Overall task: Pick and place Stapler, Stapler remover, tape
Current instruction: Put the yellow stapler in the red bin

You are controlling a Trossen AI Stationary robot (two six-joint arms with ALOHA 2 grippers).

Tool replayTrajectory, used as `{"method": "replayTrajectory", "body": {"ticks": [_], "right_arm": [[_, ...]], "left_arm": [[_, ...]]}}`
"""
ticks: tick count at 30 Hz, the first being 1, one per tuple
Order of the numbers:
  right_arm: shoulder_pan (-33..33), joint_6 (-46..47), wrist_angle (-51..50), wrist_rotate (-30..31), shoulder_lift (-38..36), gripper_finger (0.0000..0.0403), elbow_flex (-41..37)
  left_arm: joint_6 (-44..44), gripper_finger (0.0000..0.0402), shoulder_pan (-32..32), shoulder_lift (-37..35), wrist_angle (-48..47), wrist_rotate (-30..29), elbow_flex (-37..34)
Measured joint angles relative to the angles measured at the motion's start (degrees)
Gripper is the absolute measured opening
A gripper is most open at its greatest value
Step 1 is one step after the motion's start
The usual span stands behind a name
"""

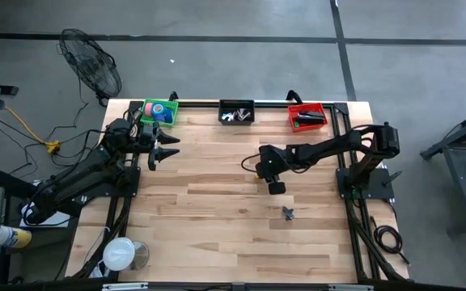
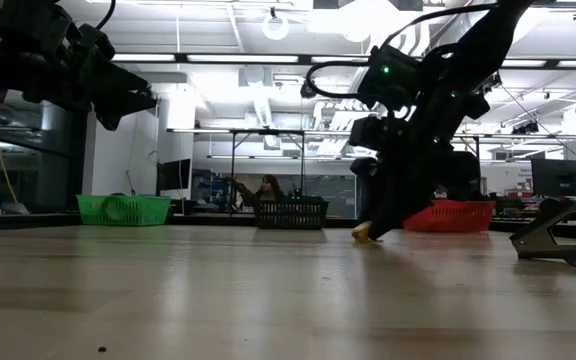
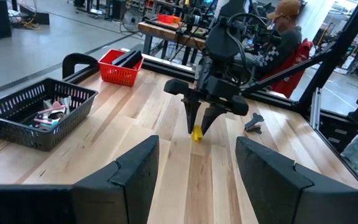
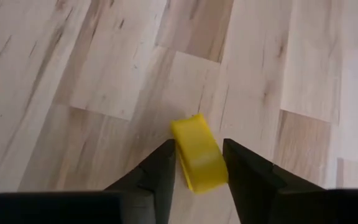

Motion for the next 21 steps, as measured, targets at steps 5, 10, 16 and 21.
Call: {"method": "replayTrajectory", "body": {"ticks": [5, 10, 16, 21], "right_arm": [[0.00, 3.00, -0.02, -0.06, 0.00, 0.0076, 0.00], [0.00, 11.57, -0.36, 1.31, -0.38, 0.0063, 0.00], [-1.21, 25.19, -4.78, 14.34, -4.15, 0.0063, 0.00], [-4.52, 35.99, -10.93, 21.58, -9.42, 0.0068, 0.00]], "left_arm": [[0.00, 0.0211, 0.02, -0.02, 0.02, 0.00, 0.00], [0.00, 0.0211, 0.00, -0.02, 0.02, 0.02, 0.00], [0.07, 0.0211, 0.00, -0.02, -0.01, 0.00, 0.00], [0.15, 0.0211, 0.00, -0.02, -0.01, 0.00, 0.00]]}}
